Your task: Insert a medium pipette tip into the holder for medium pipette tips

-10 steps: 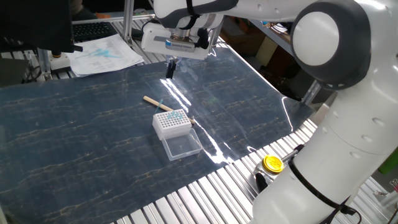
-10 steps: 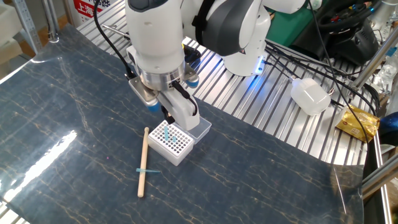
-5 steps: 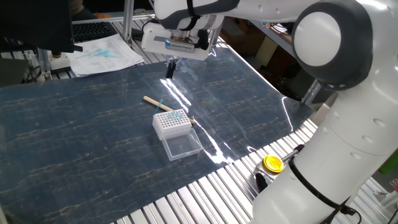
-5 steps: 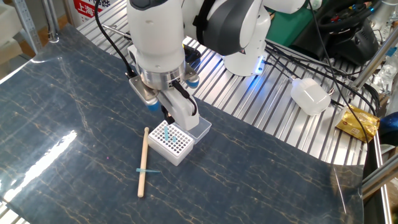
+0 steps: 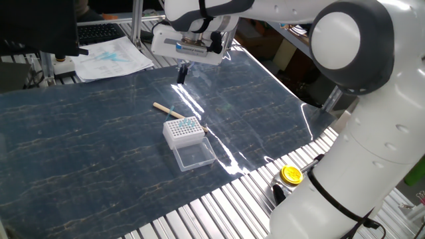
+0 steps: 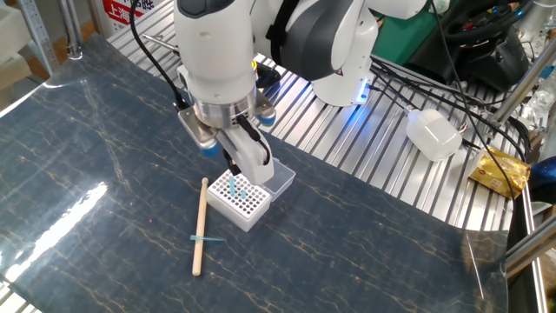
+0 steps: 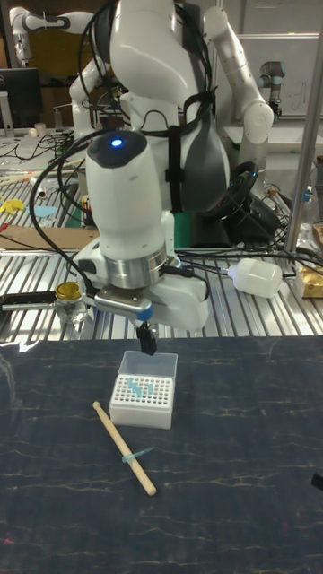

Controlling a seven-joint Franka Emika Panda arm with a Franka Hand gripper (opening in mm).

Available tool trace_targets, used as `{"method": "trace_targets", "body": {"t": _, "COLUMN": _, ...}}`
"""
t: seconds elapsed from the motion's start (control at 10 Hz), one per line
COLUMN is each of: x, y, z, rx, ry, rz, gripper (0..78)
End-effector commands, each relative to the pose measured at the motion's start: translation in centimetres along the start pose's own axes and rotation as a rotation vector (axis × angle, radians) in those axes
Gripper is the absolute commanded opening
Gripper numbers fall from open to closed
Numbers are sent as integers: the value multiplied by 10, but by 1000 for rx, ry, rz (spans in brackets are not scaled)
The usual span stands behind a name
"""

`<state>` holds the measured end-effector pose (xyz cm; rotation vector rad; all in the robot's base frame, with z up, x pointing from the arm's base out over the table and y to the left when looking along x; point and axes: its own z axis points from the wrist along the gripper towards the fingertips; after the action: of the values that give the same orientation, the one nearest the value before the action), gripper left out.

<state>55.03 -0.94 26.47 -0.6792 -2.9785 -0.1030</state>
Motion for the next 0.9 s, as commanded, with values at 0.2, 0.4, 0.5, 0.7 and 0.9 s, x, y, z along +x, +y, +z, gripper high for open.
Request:
{"method": "trace_targets", "body": {"t": 0.2, "x": -16, "y": -2, "z": 16, "rx": -6, "ry": -5, "rz": 53, "gripper": 0}}
{"method": "trace_targets", "body": {"t": 0.4, "x": -22, "y": -4, "z": 23, "rx": -11, "ry": -2, "rz": 69, "gripper": 0}}
{"method": "trace_targets", "body": {"t": 0.5, "x": -27, "y": -5, "z": 29, "rx": -12, "ry": -5, "rz": 71, "gripper": 0}}
{"method": "trace_targets", "body": {"t": 0.7, "x": -33, "y": -7, "z": 38, "rx": -15, "ry": -9, "rz": 76, "gripper": 0}}
{"method": "trace_targets", "body": {"t": 0.9, "x": -40, "y": -8, "z": 51, "rx": -13, "ry": -8, "rz": 112, "gripper": 0}}
